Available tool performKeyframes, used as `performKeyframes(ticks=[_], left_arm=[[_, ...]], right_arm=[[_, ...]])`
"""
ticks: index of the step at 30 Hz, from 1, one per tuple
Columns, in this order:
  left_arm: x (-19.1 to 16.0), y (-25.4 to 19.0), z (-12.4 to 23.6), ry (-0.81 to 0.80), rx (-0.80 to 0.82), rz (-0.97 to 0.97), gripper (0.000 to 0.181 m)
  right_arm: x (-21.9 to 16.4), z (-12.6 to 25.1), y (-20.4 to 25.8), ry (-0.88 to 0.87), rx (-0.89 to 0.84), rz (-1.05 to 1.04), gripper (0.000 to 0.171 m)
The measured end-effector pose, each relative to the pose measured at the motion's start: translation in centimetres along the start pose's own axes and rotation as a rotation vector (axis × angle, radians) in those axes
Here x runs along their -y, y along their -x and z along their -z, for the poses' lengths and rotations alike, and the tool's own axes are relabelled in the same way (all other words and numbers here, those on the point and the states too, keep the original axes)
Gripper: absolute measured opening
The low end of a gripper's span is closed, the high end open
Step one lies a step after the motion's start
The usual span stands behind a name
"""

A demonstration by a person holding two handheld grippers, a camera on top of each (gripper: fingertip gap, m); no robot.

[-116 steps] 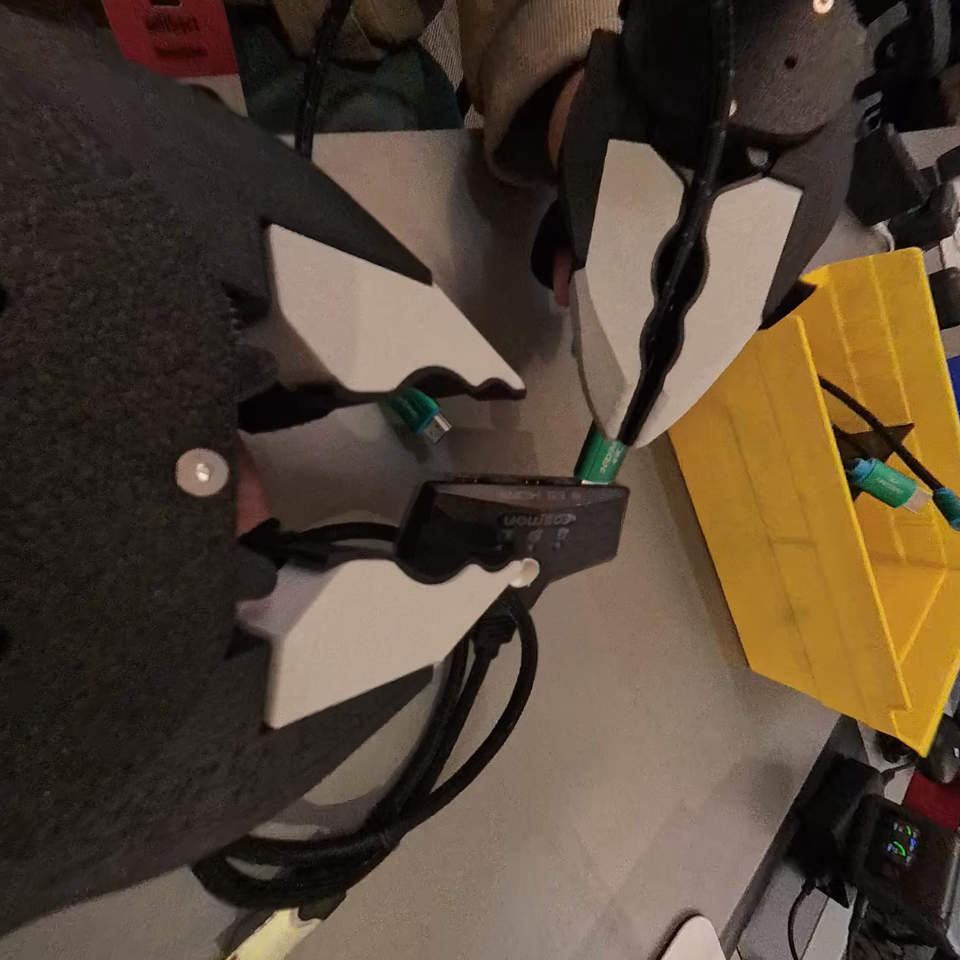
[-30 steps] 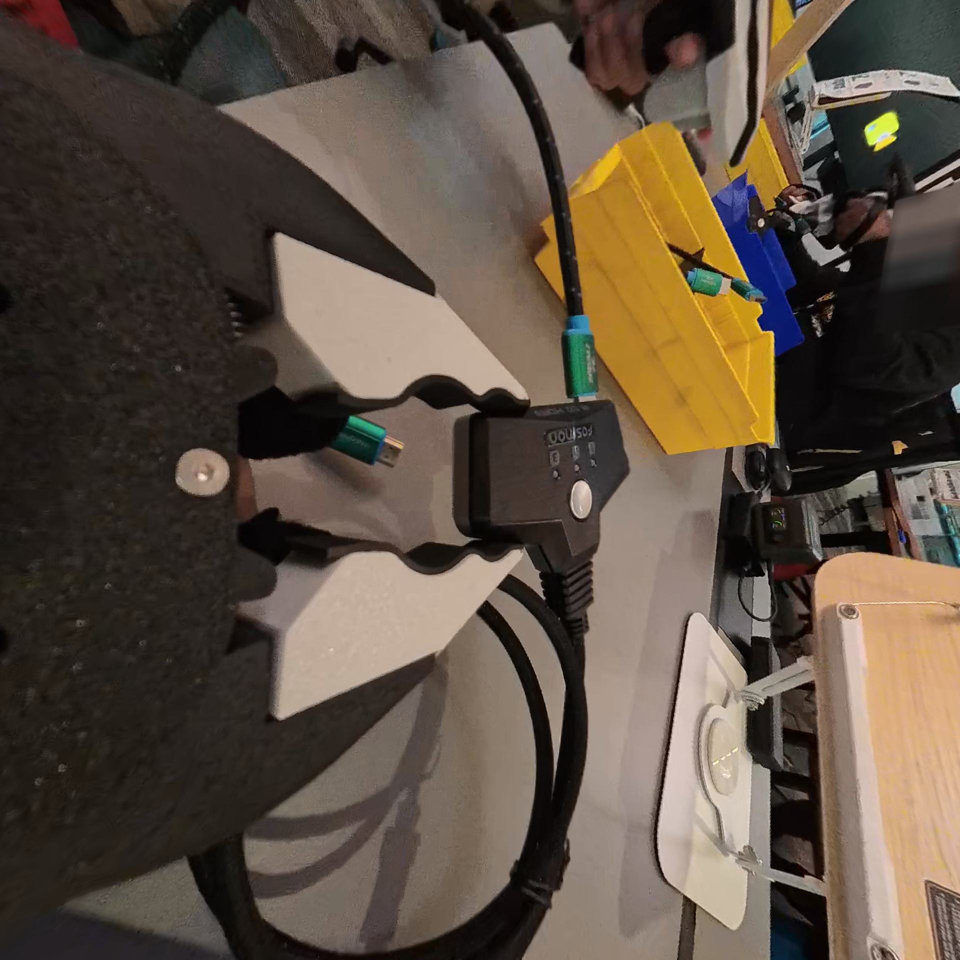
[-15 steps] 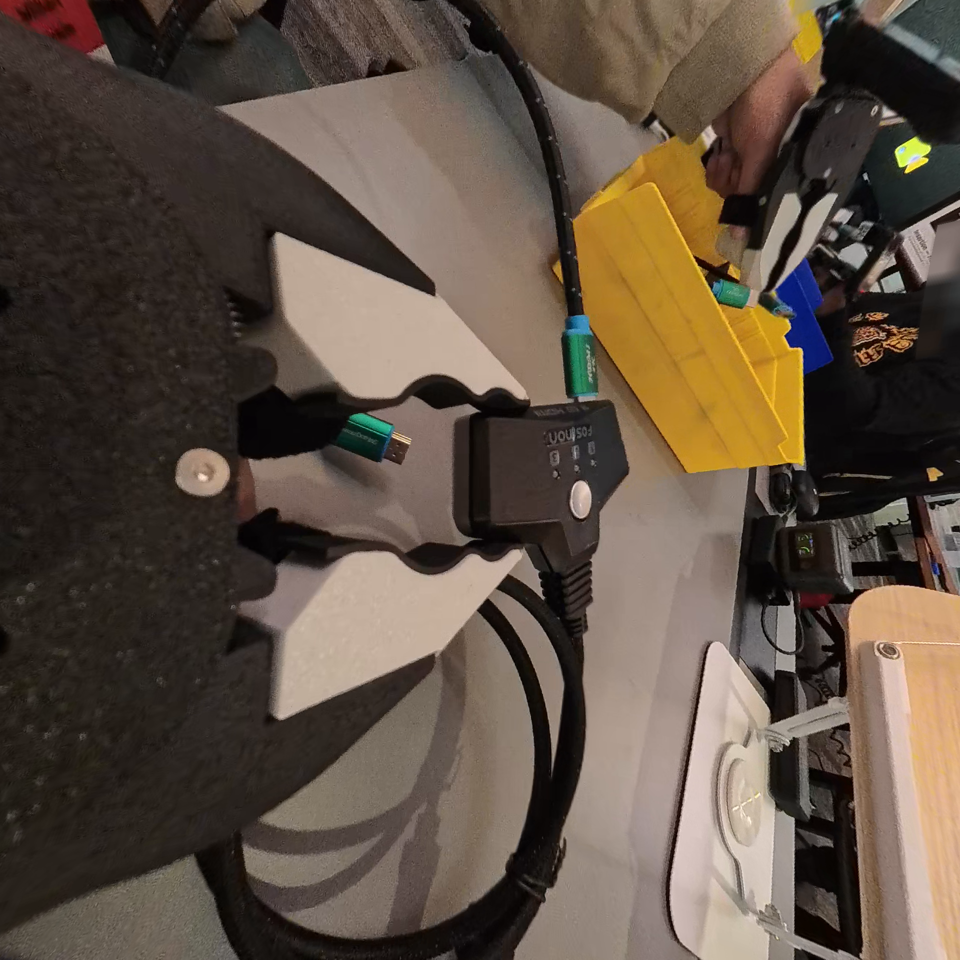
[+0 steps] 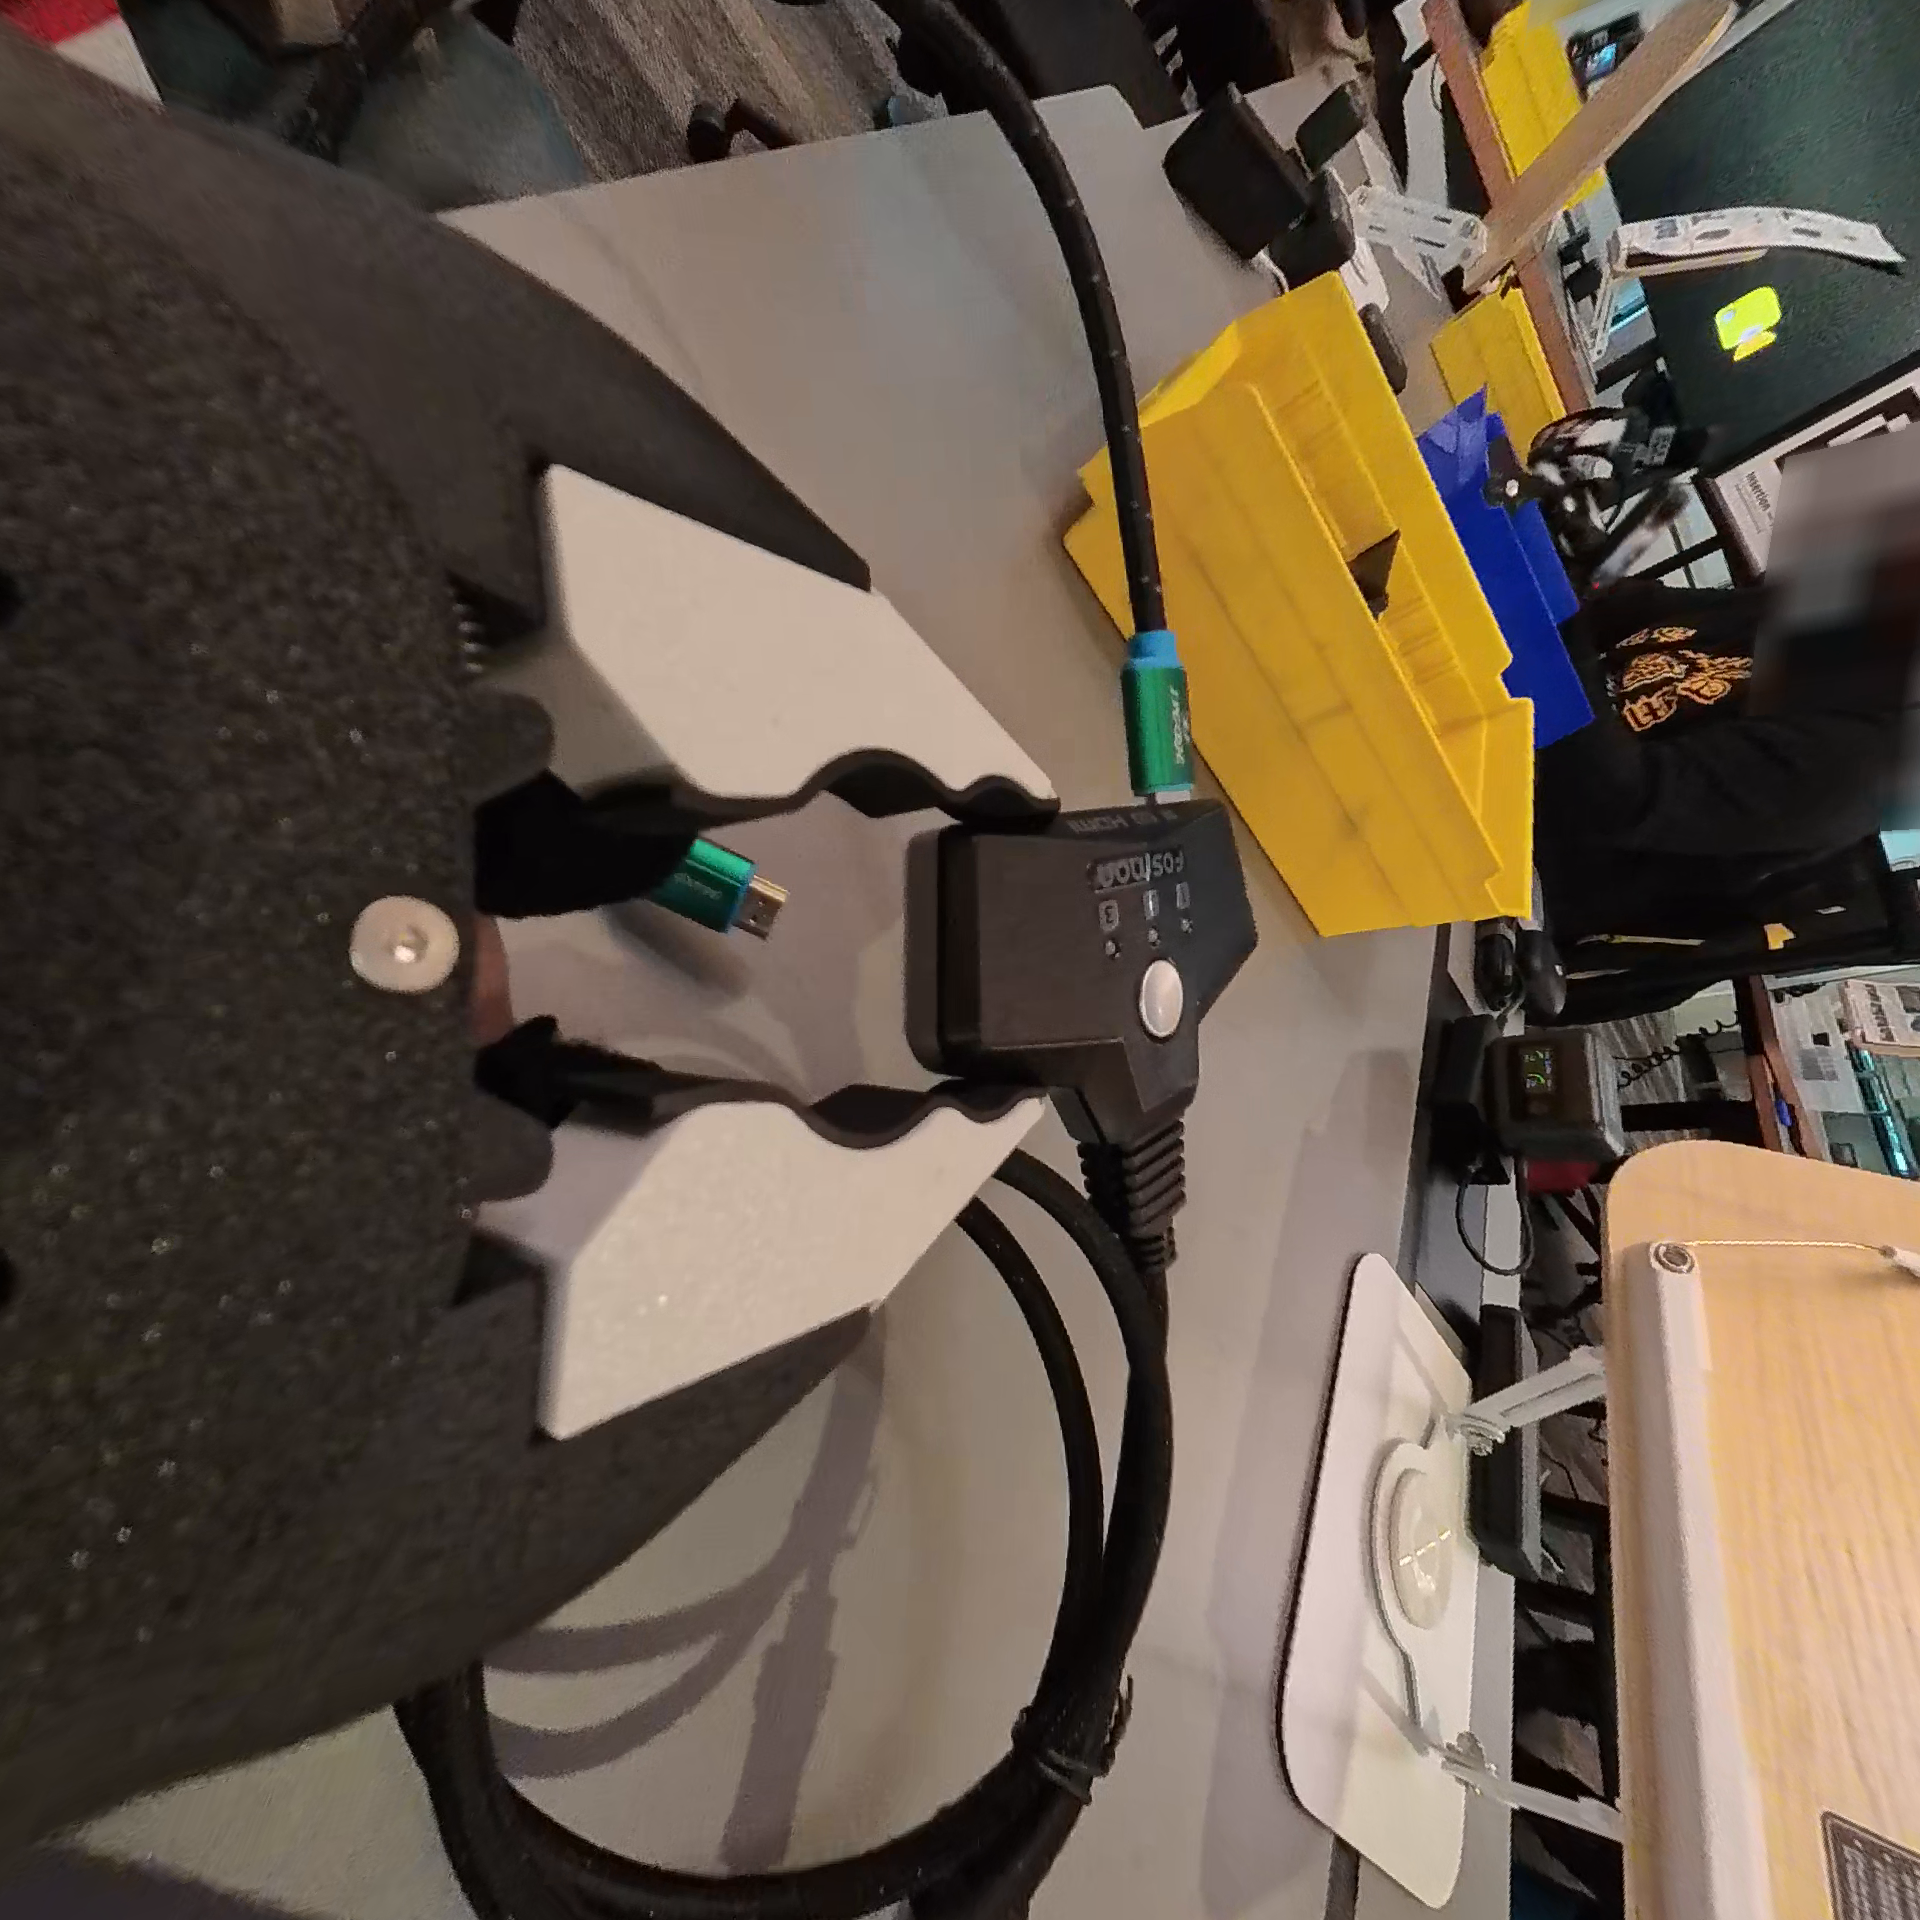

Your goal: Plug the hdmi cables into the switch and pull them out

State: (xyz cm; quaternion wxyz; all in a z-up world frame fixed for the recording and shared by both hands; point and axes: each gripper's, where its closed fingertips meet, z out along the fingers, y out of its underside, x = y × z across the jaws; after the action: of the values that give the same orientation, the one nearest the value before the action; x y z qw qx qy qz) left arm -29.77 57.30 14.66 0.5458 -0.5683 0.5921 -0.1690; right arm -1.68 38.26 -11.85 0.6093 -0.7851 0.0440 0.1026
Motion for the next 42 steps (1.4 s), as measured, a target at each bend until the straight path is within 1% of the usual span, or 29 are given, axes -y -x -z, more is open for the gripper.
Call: performKeyframes(ticks=[2, 4, 6, 8, 10, 14, 17, 19, 21, 23, 26, 28, 30, 34, 36, 38, 40, 41, 42], left_arm=[[0.5, -4.2, 0.5, 0.041, -0.132, -0.014, 0.006], [-1.3, -8.9, -0.6, 0.141, -0.248, -0.052, 0.006], [-4.5, -13.8, -2.7, 0.251, -0.365, -0.061, 0.007], [-8.5, -17.9, -5.4, 0.361, -0.433, -0.057, 0.006], [-11.6, -21.6, -8.4, 0.424, -0.497, -0.026, 0.007], [-16.4, -26.1, -14.3, 0.552, -0.5, -0.066, 0.006], [-18.2, -29.1, -18.3, 0.587, -0.524, -0.05, 0.006], [-18.4, -30.9, -20.5, 0.565, -0.534, -0.018, 0.006], [-17.8, -32.1, -22.3, 0.492, -0.515, 0.018, 0.006], [-16.9, -32.9, -23.0, 0.408, -0.504, 0.033, 0.006], [-16.0, -33.2, -23.1, 0.28, -0.479, -0.01, 0.007], [-15.1, -32.9, -22.8, 0.173, -0.453, -0.002, 0.009], [-14.6, -32.7, -22.4, 0.105, -0.469, 0.027, 0.011], [-14.3, -32.1, -22.2, 0.085, -0.515, 0.12, 0.014], [-15.1, -32.4, -22.2, 0.133, -0.542, 0.115, 0.015], [-16.3, -32.8, -22.4, 0.214, -0.551, 0.086, 0.017], [-16.8, -33.3, -22.2, 0.266, -0.588, 0.137, 0.013], [-16.9, -33.4, -22.2, 0.283, -0.602, 0.159, 0.014], [-16.9, -33.2, -22.3, 0.282, -0.59, 0.163, 0.007]], right_arm=[[0.0, 0.0, -0.2, -0.002, -0.007, 0.005, 0.048], [0.0, 0.0, -0.6, -0.004, -0.015, 0.004, 0.048], [0.1, 0.2, -1.0, -0.01, -0.02, -0.002, 0.048], [0.3, 0.3, -1.4, -0.021, -0.025, -0.015, 0.048], [0.5, 0.6, -1.8, -0.035, -0.025, -0.037, 0.048], [1.0, 1.2, -2.5, -0.066, -0.022, -0.076, 0.048], [1.5, 1.7, -3.1, -0.094, -0.027, -0.101, 0.048], [1.6, 1.8, -3.4, -0.097, -0.027, -0.103, 0.048], [1.4, 1.8, -3.6, -0.095, -0.026, -0.111, 0.049], [1.2, 1.8, -3.7, -0.09, -0.025, -0.117, 0.049], [1.0, 1.8, -3.9, -0.086, -0.021, -0.12, 0.049], [0.9, 1.7, -3.9, -0.084, -0.019, -0.12, 0.049], [0.9, 1.6, -4.0, -0.08, -0.018, -0.122, 0.049], [0.7, 1.4, -3.9, -0.073, -0.012, -0.121, 0.049], [0.7, 1.3, -3.9, -0.07, -0.009, -0.117, 0.049], [0.7, 1.4, -3.8, -0.072, -0.007, -0.114, 0.048], [0.7, 1.4, -3.8, -0.071, -0.004, -0.111, 0.048], [0.7, 1.4, -3.8, -0.07, -0.004, -0.11, 0.048], [0.6, 1.3, -3.8, -0.067, -0.006, -0.108, 0.049]])
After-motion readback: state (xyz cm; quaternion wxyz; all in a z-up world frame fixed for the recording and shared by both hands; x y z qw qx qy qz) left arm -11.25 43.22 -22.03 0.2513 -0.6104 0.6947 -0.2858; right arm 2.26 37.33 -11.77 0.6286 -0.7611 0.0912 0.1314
